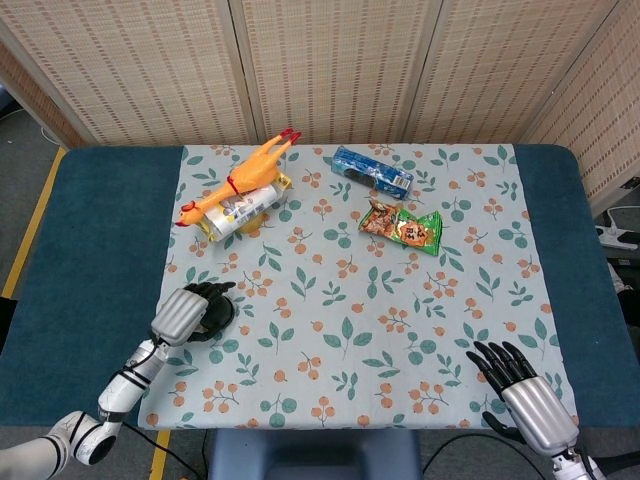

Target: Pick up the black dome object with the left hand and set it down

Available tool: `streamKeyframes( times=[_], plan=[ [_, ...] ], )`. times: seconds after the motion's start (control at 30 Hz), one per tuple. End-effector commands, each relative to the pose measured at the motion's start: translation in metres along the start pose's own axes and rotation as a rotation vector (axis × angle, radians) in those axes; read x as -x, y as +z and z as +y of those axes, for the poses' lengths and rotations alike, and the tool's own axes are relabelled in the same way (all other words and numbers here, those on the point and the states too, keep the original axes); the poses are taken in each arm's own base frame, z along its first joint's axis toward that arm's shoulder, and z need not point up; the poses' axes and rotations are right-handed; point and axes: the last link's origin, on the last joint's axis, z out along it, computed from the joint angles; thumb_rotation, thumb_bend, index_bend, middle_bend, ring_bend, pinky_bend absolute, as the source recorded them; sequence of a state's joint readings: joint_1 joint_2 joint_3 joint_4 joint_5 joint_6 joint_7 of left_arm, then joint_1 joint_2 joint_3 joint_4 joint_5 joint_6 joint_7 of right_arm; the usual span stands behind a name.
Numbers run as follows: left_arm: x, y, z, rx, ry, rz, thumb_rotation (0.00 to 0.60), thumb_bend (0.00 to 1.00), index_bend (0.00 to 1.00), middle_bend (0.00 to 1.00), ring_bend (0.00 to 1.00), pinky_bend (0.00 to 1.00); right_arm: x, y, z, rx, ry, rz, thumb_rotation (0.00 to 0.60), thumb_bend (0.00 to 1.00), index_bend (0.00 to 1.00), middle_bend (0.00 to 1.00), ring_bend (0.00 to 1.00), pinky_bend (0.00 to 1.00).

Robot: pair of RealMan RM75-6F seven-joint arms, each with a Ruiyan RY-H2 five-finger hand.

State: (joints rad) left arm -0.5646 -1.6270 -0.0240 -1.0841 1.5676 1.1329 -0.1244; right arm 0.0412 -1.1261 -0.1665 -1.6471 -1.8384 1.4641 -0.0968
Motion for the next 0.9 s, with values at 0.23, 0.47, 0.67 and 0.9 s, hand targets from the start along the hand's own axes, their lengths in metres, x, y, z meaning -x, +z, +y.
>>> streamKeyframes(
  times=[0.23,0.47,0.67,0.9],
  plan=[
    [0.000,-0.001,-0.003,0.003,0.053,0.034,0.600,0.44,0.49,0.55,0.51,0.61,0.000,0.000,0.000,0.004,-0.003,0.001,0.600,0.16,0.00,0.00,0.00,0.00],
    [-0.003,-0.001,-0.001,0.019,0.066,0.070,0.600,0.55,0.55,0.61,0.58,0.69,0.001,0.001,0.000,0.005,-0.004,-0.001,0.600,0.16,0.00,0.00,0.00,0.00],
    [-0.015,-0.002,0.003,0.030,0.017,0.109,0.600,0.58,0.55,0.61,0.58,0.70,0.001,0.001,0.000,0.004,-0.004,-0.003,0.600,0.16,0.00,0.00,0.00,0.00],
    [-0.018,-0.002,-0.004,-0.002,-0.015,0.086,0.600,0.58,0.55,0.61,0.58,0.70,0.001,0.000,-0.001,0.003,-0.004,-0.001,0.600,0.16,0.00,0.00,0.00,0.00]
  ],
)
